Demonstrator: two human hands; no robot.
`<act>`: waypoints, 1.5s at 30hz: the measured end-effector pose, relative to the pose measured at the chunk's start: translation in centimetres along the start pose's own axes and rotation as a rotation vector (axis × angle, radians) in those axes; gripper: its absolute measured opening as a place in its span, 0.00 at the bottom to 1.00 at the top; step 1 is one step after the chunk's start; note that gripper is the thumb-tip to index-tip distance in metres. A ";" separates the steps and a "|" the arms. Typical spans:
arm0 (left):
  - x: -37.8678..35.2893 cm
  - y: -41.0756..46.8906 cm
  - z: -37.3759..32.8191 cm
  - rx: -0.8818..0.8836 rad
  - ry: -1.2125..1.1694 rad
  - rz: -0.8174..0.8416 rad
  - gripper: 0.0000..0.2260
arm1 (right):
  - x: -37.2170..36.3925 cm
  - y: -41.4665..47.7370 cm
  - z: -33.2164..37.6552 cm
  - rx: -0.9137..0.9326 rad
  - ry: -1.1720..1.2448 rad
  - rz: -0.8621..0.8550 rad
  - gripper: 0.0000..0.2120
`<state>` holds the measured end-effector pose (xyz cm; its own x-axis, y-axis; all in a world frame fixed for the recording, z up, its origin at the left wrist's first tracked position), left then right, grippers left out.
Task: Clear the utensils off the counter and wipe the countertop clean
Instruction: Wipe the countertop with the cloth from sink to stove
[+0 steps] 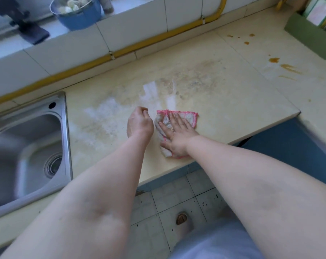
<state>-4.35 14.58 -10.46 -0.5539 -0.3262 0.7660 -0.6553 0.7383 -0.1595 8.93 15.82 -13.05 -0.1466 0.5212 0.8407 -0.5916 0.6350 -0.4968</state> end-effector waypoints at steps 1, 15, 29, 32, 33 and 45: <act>-0.5 0.0 -0.5 -0.005 -0.002 0.019 0.15 | 0.0 0.1 0.0 0.004 -0.001 0.001 0.34; -10.4 0.7 -11.9 -0.091 -0.010 0.054 0.15 | 4.3 0.7 -16.4 -0.150 0.020 -0.035 0.35; -22.8 -2.6 -23.3 -0.667 0.534 0.383 0.28 | 12.1 -1.3 -32.5 -0.334 0.604 -0.504 0.10; -24.9 -3.3 -23.3 -0.716 0.727 0.442 0.30 | 12.0 -2.0 -34.5 -0.357 0.502 -0.573 0.10; -25.1 -3.0 -23.3 -0.700 0.727 0.440 0.29 | 12.1 -2.2 -34.7 -0.346 0.495 -0.604 0.12; -24.9 9.5 -26.3 -0.459 0.699 0.379 0.31 | 13.5 0.8 -39.5 -0.416 0.455 -0.750 0.22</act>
<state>16.73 45.22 -14.64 -0.1553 0.3064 0.9392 -0.1426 0.9338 -0.3282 37.78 45.89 -10.62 0.5265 0.0137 0.8501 -0.0657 0.9975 0.0247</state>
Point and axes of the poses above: each hand's wrist, its own y-axis towards the middle knuckle, its own x-axis out of the back of the hand, z = x × y, the point moved 1 cm from there along y, towards the middle knuckle, and after that the axes turned 1 degree about x, right-handed, at the moved point
